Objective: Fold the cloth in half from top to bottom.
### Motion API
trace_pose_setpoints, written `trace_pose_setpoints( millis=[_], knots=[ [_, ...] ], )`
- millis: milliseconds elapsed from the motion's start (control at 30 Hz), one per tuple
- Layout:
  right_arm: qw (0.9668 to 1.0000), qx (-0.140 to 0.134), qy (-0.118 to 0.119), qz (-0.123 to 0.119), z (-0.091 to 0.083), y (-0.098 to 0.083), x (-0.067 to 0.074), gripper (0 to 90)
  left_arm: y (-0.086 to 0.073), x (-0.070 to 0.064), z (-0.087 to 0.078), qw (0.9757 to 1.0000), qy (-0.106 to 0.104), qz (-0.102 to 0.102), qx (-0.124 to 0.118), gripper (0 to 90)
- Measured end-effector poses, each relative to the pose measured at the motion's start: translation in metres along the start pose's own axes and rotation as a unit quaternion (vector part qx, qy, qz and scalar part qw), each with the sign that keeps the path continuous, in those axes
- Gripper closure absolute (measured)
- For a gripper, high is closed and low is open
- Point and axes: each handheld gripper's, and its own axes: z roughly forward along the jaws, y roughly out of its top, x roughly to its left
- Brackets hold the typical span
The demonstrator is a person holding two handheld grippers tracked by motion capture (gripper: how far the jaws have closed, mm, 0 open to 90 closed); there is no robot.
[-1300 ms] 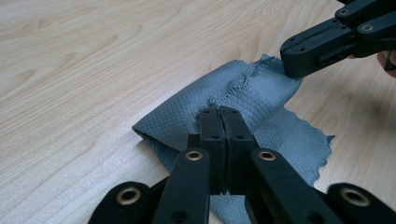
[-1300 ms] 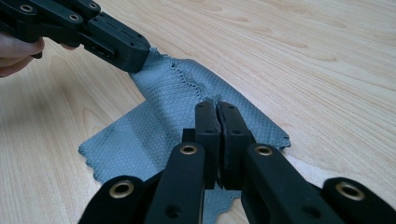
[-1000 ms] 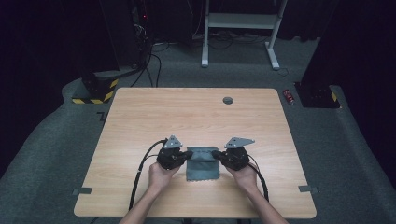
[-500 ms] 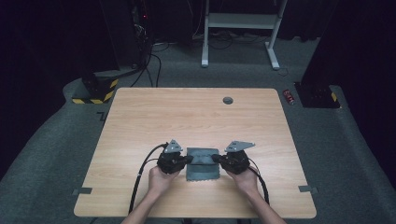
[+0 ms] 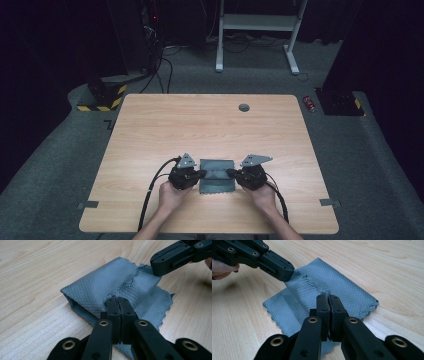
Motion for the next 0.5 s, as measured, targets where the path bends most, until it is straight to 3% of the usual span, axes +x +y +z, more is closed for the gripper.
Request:
trace_pose_setpoints(
  millis=[500],
  knots=[
    [0.9998,0.014,-0.005,-0.012,0.0039,-0.0093,0.0072,87.6,-0.0079,-0.0053,0.0025,0.9998,0.004,0.015,0.016,88.6]
  ],
)
